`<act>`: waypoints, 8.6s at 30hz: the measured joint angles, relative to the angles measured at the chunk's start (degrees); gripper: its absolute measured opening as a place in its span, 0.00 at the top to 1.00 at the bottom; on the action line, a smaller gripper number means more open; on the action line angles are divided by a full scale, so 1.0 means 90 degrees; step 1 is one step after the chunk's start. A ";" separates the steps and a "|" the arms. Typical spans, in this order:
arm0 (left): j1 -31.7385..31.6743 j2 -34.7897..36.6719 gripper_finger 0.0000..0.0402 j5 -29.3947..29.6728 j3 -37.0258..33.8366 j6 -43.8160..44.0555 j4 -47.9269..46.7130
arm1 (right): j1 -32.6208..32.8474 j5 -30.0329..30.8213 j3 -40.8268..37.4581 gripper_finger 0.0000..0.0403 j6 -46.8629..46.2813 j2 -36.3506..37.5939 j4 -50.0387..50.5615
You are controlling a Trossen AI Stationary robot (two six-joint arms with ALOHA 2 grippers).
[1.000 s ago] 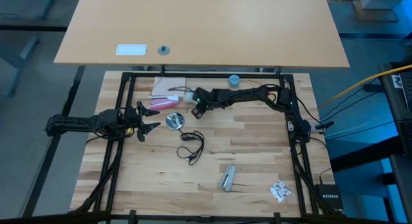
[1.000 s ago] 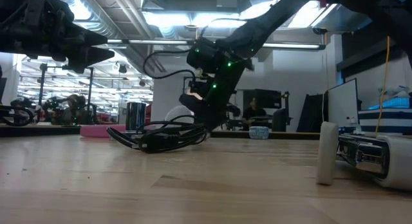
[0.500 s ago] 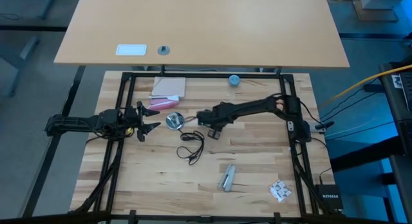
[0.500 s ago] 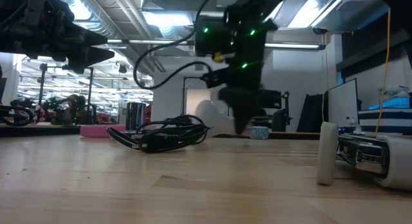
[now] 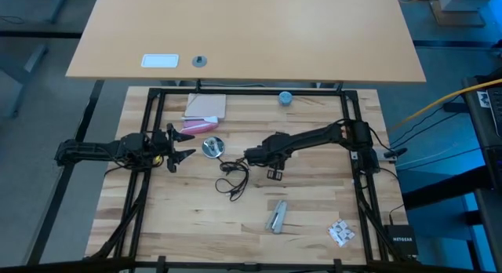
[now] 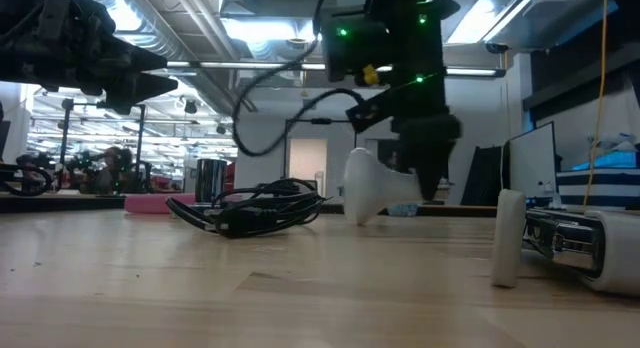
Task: Screw lightbulb
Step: Insert the lightbulb into the lamp
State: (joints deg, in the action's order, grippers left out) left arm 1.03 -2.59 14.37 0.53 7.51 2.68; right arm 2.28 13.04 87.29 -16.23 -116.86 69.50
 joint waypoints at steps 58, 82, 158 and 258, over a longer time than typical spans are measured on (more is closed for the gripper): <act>-0.0002 -0.1022 0.36 0.0000 -0.0002 0.0029 0.0002 | -0.0768 -0.2053 -0.2414 0.63 0.3594 0.1422 -0.3617; -0.0002 -0.1100 0.36 0.0017 -0.0002 0.0168 0.0002 | -0.0583 -0.2476 -0.5199 0.56 0.1988 0.1819 -0.9551; 0.0000 -0.1105 0.36 0.0032 -0.0002 0.0168 0.0007 | -0.0590 -0.2681 -0.3415 0.30 0.3354 0.0908 -0.8850; 0.0010 -0.1290 0.36 -0.0049 -0.0002 0.1025 0.0063 | -0.0976 -0.3882 0.0138 0.61 0.4022 -0.0469 -0.6180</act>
State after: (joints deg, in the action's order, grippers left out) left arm 1.13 -14.20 13.93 0.52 16.73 3.25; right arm -6.50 -21.90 88.53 19.97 -121.08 13.87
